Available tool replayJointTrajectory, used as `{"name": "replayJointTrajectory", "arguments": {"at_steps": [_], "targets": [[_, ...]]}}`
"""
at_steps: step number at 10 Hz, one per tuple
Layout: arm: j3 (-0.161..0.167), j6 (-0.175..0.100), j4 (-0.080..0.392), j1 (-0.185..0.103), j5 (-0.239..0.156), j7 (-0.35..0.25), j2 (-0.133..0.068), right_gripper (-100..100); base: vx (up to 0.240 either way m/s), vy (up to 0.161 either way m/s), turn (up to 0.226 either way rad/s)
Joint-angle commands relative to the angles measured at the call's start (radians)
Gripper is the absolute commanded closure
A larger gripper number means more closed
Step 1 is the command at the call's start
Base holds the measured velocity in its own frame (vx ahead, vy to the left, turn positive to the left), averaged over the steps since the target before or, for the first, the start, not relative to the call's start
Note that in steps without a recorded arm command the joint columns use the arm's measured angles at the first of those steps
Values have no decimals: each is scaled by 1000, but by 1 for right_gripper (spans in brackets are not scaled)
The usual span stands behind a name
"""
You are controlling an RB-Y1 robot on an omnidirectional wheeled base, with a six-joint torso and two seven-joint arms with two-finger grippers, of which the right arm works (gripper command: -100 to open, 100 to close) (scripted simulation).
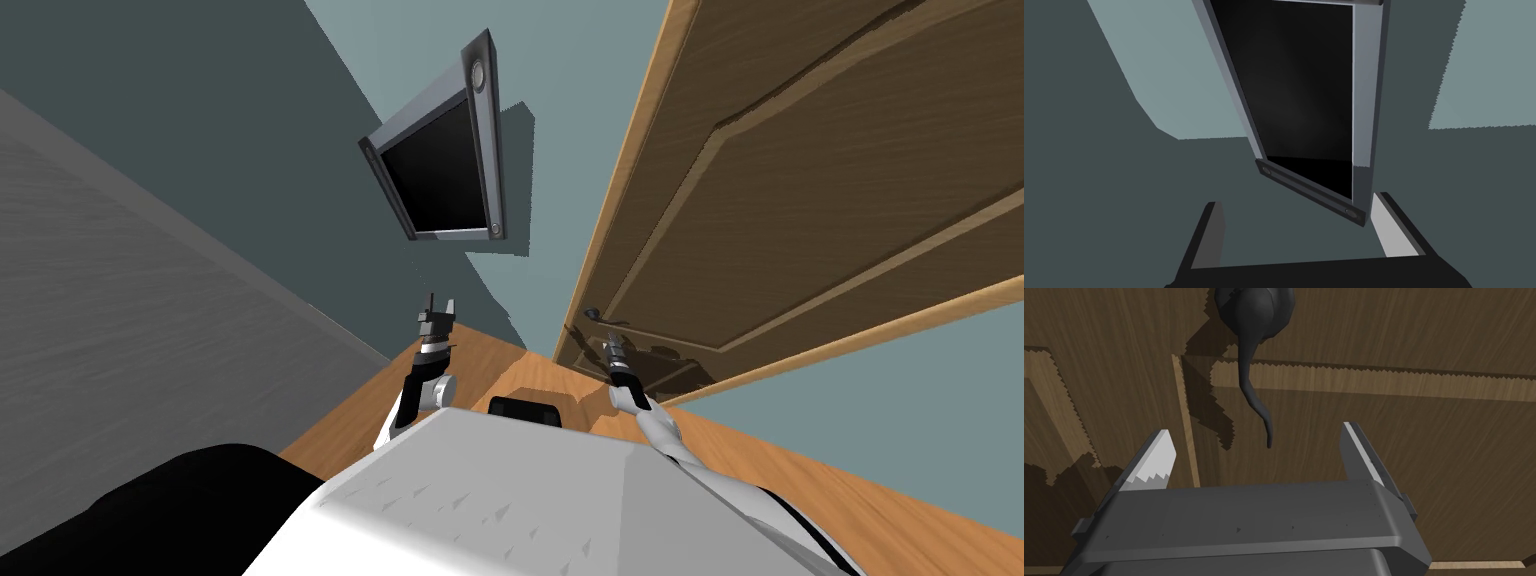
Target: Pull the door open
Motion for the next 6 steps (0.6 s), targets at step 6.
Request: {"name": "replayJointTrajectory", "arguments": {"at_steps": [6], "targets": [[-12,-8,28,-4,-8,-3,-11,-100,114,-41,42]]}}
